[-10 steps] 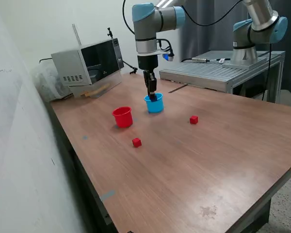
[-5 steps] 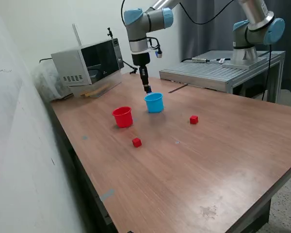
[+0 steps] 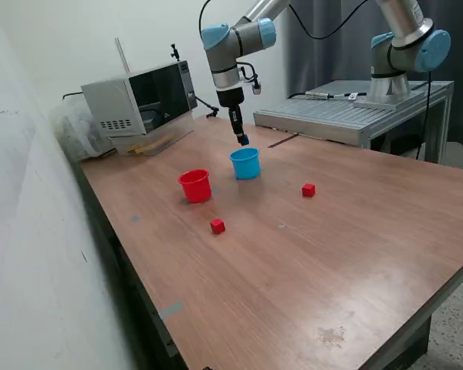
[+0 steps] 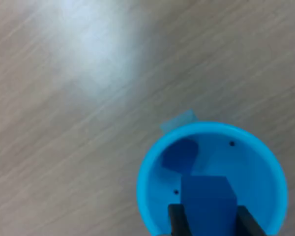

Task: Place red objects in the red bin, and blue objects in the blue bin.

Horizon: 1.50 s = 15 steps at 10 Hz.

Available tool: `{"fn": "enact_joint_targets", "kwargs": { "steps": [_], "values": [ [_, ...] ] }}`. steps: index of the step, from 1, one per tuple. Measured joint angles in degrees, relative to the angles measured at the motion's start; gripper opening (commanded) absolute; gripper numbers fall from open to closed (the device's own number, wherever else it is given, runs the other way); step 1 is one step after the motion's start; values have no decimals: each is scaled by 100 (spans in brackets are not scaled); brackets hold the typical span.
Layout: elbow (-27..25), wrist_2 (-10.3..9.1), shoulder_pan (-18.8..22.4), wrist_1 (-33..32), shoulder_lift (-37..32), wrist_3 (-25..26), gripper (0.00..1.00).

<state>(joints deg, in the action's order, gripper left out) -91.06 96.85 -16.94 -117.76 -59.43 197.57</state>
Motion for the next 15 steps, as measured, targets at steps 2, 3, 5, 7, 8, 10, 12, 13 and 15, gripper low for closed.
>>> {"fn": "enact_joint_targets", "kwargs": {
  "steps": [2,3,5,7,8,10,12,13,15],
  "values": [
    [-73,6,-20,-19,-64,-20,100],
    [-85,4,-8,-30,-96,-23,100],
    [-113,-3,52,-39,-183,-25,100],
    [-204,-18,344,-46,-449,-96,100],
    [-260,-26,597,-40,-633,-177,100],
    [-336,-33,1157,-7,-1017,-296,100],
    [-373,-34,1673,-10,-1353,-621,100],
    [-393,-37,1838,-36,-1476,-874,100],
    [-505,-49,2000,-67,-1597,-1467,100]
  ]
}}
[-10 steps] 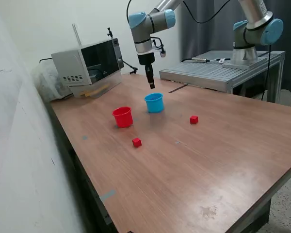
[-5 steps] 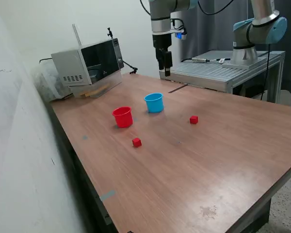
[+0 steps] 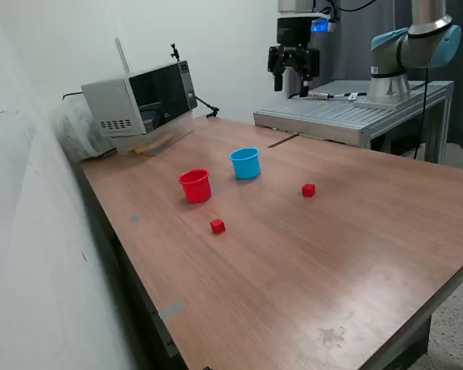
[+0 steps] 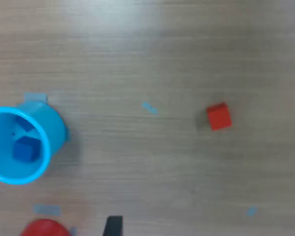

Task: Place red objects in the red bin, and blue objects in the blue bin.

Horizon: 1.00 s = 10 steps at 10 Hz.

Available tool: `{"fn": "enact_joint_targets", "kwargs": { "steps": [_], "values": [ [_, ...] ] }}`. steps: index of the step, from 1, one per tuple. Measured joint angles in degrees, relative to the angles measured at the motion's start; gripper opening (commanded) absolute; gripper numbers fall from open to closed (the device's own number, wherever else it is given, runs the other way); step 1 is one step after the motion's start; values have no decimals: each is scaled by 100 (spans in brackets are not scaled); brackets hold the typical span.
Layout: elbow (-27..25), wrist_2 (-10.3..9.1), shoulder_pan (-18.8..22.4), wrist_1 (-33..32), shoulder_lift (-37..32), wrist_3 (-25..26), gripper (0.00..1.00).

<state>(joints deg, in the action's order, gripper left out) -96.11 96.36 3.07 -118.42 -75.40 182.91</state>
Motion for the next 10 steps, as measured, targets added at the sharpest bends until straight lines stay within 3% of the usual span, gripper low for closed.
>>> {"fn": "enact_joint_targets", "kwargs": {
  "steps": [2,3,5,7,10],
  "values": [
    [-224,-20,136,-32,-29,-685,100],
    [-333,-123,177,-130,-32,-982,100],
    [-535,-542,189,-467,32,-1426,100],
    [-658,-736,188,-847,337,-1577,100],
    [-678,-782,183,-1293,893,-1614,100]
  ]
}}
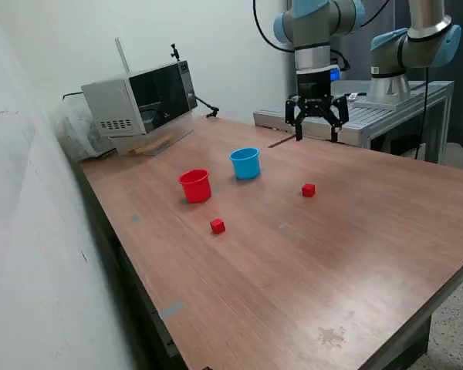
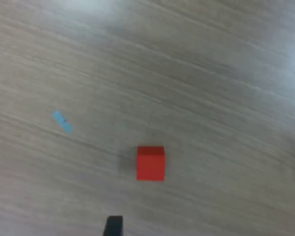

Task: Place red objects in the red bin, and blue objects in the blue bin.

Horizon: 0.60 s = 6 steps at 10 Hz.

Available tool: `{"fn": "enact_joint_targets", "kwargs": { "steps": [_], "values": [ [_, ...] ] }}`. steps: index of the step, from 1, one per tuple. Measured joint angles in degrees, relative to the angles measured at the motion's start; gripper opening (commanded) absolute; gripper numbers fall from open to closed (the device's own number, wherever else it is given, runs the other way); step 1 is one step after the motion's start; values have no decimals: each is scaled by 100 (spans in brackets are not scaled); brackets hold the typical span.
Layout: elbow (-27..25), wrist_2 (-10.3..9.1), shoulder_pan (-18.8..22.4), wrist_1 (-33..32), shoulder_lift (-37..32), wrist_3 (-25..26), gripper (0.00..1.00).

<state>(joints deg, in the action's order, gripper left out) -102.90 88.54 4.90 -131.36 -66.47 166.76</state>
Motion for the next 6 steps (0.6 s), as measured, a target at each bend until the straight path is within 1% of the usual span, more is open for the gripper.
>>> {"fn": "enact_joint_targets", "kwargs": {
  "steps": [4,6],
  "values": [
    [11,19,-6,-410,683,6,100],
    [14,27,-6,-542,916,12,100]
  ]
}}
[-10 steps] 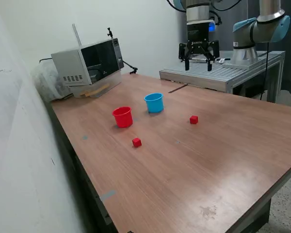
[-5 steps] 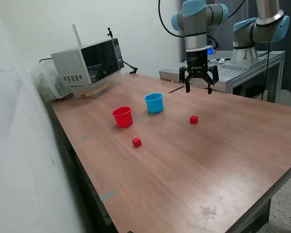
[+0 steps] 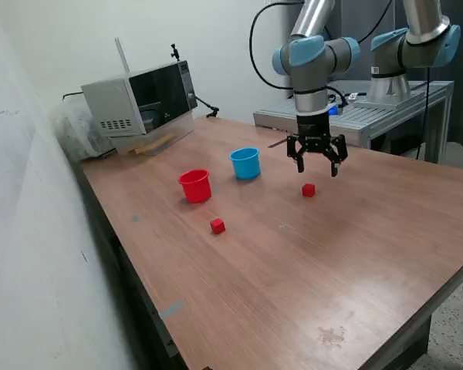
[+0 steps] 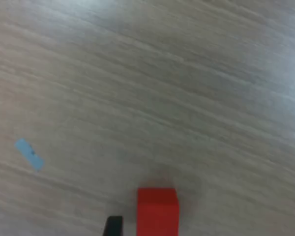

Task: Place red objects in the red bin, and blue objects in the blue bin.

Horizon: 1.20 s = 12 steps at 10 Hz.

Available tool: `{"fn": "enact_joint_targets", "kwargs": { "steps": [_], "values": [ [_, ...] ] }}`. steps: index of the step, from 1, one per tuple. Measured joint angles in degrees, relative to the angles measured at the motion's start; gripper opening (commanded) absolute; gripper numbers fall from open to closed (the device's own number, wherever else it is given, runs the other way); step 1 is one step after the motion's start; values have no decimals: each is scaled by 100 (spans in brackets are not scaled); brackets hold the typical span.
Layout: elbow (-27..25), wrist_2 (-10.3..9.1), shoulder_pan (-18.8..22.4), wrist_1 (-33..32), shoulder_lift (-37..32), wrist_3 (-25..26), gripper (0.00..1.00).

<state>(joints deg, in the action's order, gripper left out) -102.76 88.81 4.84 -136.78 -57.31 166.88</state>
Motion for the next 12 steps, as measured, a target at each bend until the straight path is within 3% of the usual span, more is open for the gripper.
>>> {"fn": "enact_joint_targets", "kwargs": {
  "steps": [12],
  "values": [
    [350,4,-51,-67,526,4,100]
  ]
}}
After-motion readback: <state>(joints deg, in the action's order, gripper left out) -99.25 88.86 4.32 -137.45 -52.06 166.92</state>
